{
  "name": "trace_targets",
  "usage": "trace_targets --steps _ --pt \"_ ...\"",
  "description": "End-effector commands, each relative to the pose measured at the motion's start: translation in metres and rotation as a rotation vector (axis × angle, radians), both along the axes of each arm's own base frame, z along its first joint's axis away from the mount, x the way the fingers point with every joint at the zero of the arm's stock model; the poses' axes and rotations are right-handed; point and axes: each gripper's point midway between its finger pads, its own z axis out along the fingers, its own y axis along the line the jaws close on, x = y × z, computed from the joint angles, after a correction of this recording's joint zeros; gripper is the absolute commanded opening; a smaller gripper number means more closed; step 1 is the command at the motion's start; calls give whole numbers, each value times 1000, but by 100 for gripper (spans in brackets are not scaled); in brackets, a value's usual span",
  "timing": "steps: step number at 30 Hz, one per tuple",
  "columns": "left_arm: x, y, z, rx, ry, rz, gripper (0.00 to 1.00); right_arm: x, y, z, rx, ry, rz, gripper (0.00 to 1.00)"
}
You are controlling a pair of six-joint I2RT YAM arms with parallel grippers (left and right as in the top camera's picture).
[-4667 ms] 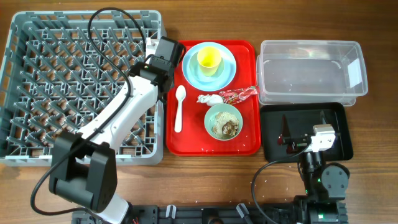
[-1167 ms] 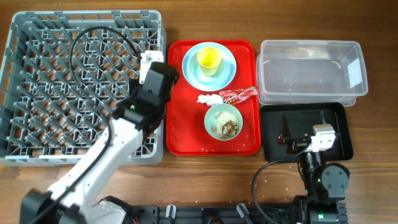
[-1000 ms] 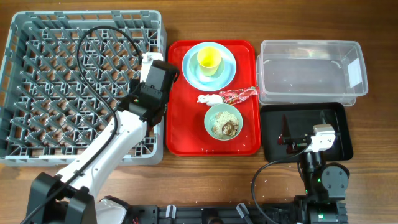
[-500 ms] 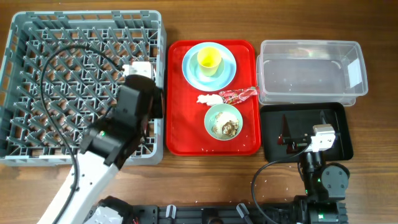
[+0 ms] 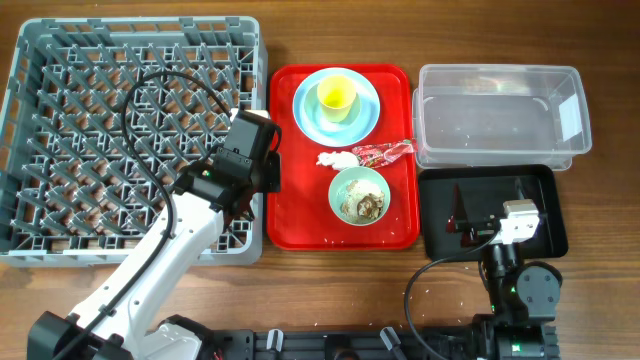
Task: Sort waste into correct bins and load items into the dishwasher rack
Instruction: 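Carry the fork and spoon with the left gripper to the rack's right edge, then insert the cutlery upright into the rack slots and open the left gripper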
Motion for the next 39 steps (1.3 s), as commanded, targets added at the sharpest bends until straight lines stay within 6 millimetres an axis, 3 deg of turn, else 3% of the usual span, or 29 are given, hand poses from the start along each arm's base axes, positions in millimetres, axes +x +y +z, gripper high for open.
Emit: trace_targets --steps 1,7,20,26,28,32,36,38,39 --pt "-1 6 -4 23 9 21 33 0 -1 1 0 -6 -5 100" --pt "4 18 -1 80 -21 58 32 0 -1 1 0 -6 -5 100" --pt "11 23 3 103 -60 85 34 0 -1 1 0 -6 -5 100" --pt "11 23 -16 120 -8 98 33 0 -1 1 0 -6 -5 100" --pt "11 23 -21 123 5 103 25 0 -1 1 0 -6 -5 100" --pt "22 18 -3 82 -75 108 22 0 -1 1 0 -6 -5 100" --pt "27 16 33 24 -191 117 26 0 -1 1 0 -6 -5 100" --pt "25 17 41 13 -211 118 9 0 -1 1 1 -6 -5 100" --pt "24 18 40 17 -204 117 10 0 -1 1 0 -6 -5 100"
